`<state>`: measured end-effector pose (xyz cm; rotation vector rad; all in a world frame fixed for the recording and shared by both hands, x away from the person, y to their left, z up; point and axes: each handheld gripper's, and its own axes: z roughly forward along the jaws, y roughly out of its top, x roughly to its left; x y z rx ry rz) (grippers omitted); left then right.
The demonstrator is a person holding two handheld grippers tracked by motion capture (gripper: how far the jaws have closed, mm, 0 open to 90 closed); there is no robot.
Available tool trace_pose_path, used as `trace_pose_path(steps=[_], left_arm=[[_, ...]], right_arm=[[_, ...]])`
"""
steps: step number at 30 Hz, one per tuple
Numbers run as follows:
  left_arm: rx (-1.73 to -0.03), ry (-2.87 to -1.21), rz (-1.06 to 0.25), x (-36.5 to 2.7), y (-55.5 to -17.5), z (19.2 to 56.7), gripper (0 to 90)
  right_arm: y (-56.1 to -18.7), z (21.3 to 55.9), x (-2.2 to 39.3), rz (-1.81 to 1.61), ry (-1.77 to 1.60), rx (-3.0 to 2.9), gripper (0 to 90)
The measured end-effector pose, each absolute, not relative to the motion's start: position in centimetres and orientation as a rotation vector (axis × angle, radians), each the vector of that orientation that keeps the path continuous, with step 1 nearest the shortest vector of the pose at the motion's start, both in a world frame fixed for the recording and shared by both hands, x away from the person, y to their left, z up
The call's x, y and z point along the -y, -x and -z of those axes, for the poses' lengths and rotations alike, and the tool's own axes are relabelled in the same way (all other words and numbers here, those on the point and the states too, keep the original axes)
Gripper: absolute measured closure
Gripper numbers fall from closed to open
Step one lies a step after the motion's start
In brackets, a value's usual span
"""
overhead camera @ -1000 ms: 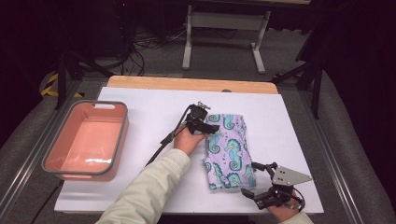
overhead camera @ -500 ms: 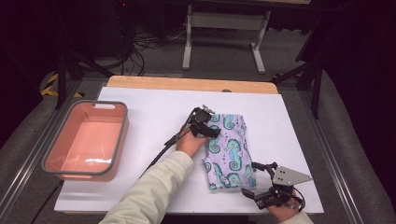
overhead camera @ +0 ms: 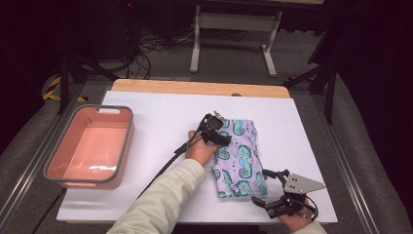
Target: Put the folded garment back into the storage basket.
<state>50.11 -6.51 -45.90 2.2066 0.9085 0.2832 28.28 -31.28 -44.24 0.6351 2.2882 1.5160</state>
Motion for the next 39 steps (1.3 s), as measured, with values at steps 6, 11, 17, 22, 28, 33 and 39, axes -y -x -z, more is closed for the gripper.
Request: trace_pose_path(steps=[6, 11, 17, 22, 28, 33, 39], left_arm=[[-0.92, -2.215, -0.286, 6.6, -50.1, 45.8, 18.1], [-0.937, -2.206, -0.302, 6.8, -49.8, 45.8, 21.4], [-0.921, -2.214, -0.291, 7.0, -49.3, 45.5, 34.2], [-0.905, -2.224, -0.252, 7.1, -49.1, 45.3, 50.7], [-0.894, -2.222, -0.157, 7.0, -49.2, 45.1, 76.3], [-0.896, -2.229, -0.146, 7.1, -49.1, 45.0, 79.2], [-0.89, -2.221, -0.133, 7.0, -49.3, 45.0, 80.0]], right_arm=[[-28.3, 44.2, 31.3, -1.518, -0.64, -2.284, 4.8], [-28.3, 44.2, 31.3, -1.517, -0.64, -2.286, 4.9], [-28.3, 44.3, 31.3, -1.518, -0.641, -2.288, 5.0], [-28.4, 44.3, 31.4, -1.519, -0.64, -2.293, 5.7], [-28.4, 44.3, 31.3, -1.52, -0.64, -2.297, 5.9], [-28.4, 44.3, 31.3, -1.521, -0.635, -2.298, 6.3], [-28.5, 44.3, 31.4, -1.519, -0.636, -2.302, 6.3]])
